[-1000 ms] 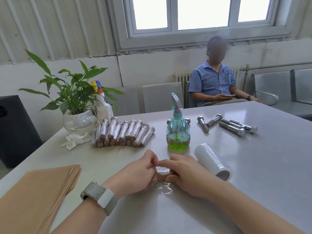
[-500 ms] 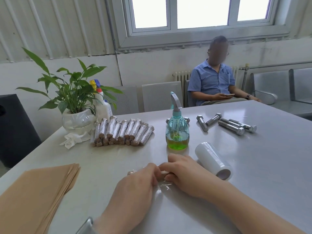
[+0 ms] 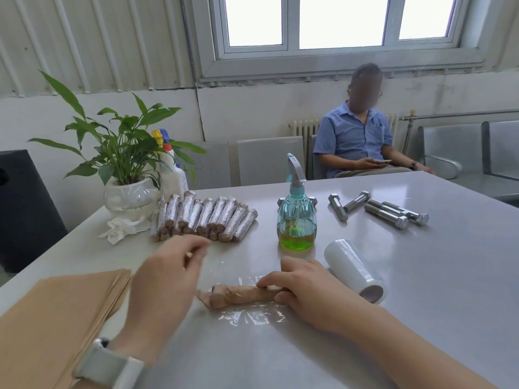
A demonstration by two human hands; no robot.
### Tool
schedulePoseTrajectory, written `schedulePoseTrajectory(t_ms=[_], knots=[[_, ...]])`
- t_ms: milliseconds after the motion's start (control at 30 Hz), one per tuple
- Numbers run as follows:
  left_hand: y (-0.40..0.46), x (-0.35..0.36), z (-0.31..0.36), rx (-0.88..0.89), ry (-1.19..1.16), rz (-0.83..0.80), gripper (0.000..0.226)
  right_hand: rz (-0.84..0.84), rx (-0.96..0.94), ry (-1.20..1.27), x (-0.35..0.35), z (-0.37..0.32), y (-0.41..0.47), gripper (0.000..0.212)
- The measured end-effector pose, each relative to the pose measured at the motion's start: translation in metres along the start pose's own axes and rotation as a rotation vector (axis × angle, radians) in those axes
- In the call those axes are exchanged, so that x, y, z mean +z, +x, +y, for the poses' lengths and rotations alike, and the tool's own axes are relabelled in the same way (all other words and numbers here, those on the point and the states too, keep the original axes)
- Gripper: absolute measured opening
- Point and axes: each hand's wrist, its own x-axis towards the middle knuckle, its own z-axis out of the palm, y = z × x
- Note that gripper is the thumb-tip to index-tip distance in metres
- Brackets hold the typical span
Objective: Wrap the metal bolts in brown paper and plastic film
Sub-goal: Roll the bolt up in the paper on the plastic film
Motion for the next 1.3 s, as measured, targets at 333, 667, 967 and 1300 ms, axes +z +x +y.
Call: schedulePoseTrajectory(t_ms=[333,667,967,1300], knots=[[-0.013,-0.001,-0.015,-0.096,0.041,-0.229,0.039,0.004,0.001,0.010,0.002,0.002,0.001,0.035],[-0.007,0.014,0.011,0.047,0.571,-0.331,0.058,0.001,0.001,0.009,0.002,0.002,0.000,0.034],[0.017,0.009,-0.002,-0.063,0.329,-0.579,0.018,-0.009,0.018,0.012,0.001,0.002,0.000,0.034],[0.043,0.004,0.000,-0.298,-0.326,-0.448,0.013,-0.016,0.016,0.005,0.001,0.001,0.002,0.035]])
